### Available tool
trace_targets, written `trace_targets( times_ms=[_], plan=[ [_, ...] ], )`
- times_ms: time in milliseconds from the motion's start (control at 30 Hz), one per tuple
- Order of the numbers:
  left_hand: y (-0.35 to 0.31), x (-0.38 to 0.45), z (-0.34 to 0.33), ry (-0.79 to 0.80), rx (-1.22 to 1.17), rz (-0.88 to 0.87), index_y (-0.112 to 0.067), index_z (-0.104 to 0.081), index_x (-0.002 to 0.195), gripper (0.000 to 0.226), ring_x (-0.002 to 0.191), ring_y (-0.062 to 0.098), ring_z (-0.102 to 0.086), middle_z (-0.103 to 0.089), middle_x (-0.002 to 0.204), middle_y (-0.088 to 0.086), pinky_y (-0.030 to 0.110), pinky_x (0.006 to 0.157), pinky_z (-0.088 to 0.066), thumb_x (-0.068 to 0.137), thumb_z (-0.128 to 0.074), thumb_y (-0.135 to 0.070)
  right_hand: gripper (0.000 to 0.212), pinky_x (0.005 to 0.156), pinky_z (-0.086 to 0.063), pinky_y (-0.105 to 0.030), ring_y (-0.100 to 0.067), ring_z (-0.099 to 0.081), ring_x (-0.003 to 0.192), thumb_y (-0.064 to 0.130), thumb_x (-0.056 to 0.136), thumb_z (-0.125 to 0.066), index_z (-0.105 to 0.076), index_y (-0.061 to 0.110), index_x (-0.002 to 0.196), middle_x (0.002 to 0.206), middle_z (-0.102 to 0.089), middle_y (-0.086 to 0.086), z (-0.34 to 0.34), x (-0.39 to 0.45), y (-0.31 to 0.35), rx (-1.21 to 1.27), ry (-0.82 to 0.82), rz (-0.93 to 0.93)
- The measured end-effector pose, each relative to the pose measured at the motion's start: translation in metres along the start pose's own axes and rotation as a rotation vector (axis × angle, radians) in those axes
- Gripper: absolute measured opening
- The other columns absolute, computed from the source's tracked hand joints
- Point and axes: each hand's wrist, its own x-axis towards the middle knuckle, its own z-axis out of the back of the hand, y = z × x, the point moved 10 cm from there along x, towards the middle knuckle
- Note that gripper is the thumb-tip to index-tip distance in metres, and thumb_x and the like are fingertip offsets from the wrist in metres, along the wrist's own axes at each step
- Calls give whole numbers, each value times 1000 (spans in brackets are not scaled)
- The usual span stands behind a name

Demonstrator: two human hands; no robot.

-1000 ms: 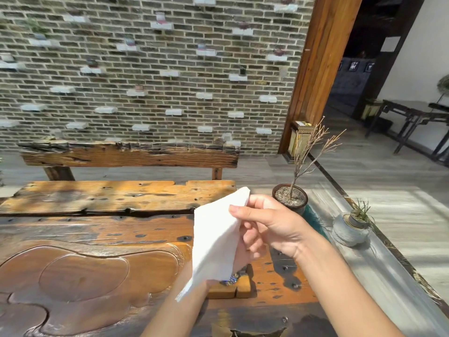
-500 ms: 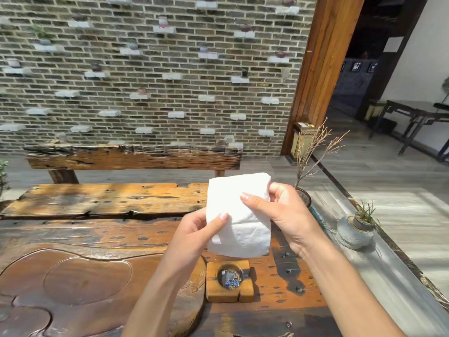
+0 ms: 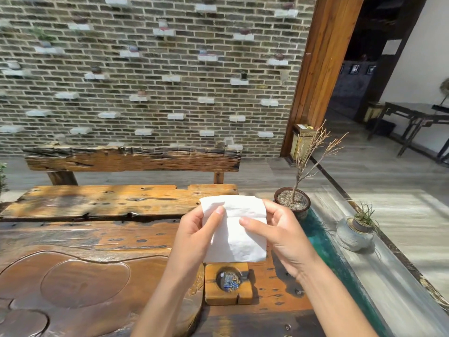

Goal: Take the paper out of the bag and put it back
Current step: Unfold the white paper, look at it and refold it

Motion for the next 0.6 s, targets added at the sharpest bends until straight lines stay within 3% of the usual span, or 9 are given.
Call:
trace_targets(
  times_ms=[67, 200, 367, 600],
  plan=[
    [1, 0, -2, 19, 19, 13, -28, -75, 108, 29, 87, 19, -74, -78, 100, 3, 30, 59, -59, 88, -64, -46, 32, 79, -59, -27, -21, -74, 102, 17, 81, -80, -76, 18, 113, 112, -77, -9, 10, 1, 3, -60, -87, 15],
    [-3, 0, -3, 58, 40, -24, -25, -74, 110, 20, 91, 15, -73, -78, 104, 3, 23, 66, -57, 92, -66, -33, 27, 81, -60, -29, -22, -74, 100, 16, 83, -78, -76, 14, 110, 108, -78, -11, 20, 1, 1, -77, -120, 11],
    [-11, -1, 3, 43, 66, -67, -23, -75, 107, 22, 90, 9, -72, -78, 103, 1, 17, 63, -53, 91, -63, -31, 27, 77, -61, -28, -22, -75, 94, 23, 76, -80, -78, 13, 101, 103, -79, -13, 31, -3, 12, -109, -149, 82],
    [-11, 1, 13, 25, 86, -88, -26, -76, 104, 23, 96, 13, -72, -78, 106, 0, 23, 69, -57, 98, -58, -13, 23, 75, -58, -22, -19, -76, 93, 16, 80, -74, -76, 13, 103, 100, -79, -13, 36, -7, 23, -112, -96, 128]
  ],
)
